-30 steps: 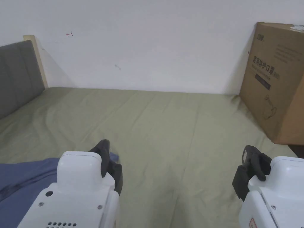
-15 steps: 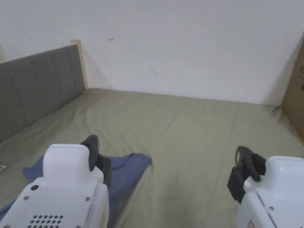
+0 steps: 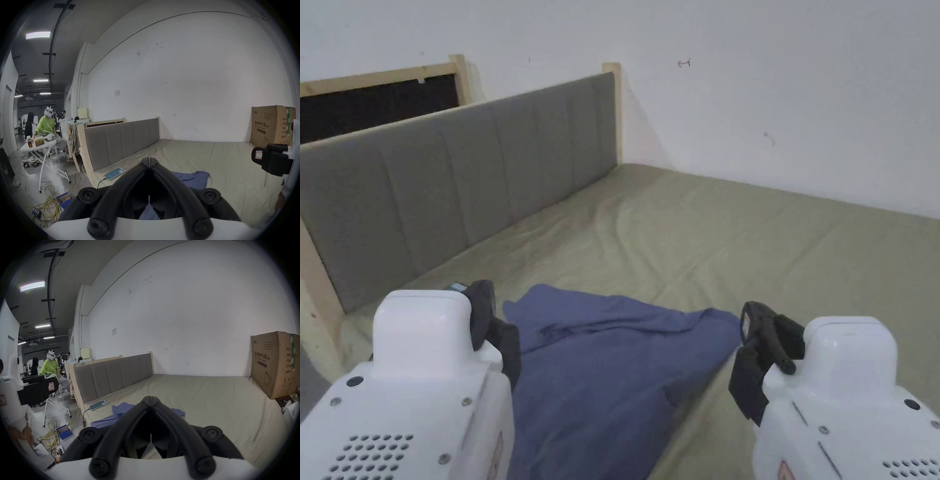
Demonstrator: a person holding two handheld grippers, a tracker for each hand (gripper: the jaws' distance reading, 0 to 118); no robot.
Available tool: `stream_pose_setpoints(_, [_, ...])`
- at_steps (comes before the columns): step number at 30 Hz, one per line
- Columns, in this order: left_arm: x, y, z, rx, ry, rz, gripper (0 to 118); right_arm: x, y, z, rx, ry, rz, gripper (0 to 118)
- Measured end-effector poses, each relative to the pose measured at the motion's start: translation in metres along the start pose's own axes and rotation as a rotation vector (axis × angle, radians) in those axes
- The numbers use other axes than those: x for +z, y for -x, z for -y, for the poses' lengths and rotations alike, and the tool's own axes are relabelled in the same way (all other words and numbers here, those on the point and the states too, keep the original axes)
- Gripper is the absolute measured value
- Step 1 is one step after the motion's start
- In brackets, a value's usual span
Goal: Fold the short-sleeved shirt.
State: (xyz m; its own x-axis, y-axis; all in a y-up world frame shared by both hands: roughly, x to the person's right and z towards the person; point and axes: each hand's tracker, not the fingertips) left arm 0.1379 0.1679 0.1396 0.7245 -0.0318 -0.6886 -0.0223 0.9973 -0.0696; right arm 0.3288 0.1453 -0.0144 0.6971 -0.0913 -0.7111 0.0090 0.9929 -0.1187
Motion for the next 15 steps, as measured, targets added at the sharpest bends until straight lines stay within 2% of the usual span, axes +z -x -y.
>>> stream_pose_setpoints(2, [-0.008,-0.002,0.005,-0.002,0.036,-0.006,0,-0.003,0.000,0.002,0.007,0.015,0.001,0])
stream_pose_setpoints(9, [-0.064,-0.023,0.025,0.004,0.171,0.117,0,-0.012,-0.018,0.012,0.011,0.061,0.050,0])
stream_pose_setpoints(13, [-0.139,-0.040,0.058,0.030,0.358,0.191,0,-0.021,-0.029,0.023,0.021,0.097,0.083,0])
stream_pose_setpoints(15, [-0.169,-0.049,0.075,-0.001,0.482,0.205,0,-0.025,-0.035,0.029,0.020,0.124,0.099,0])
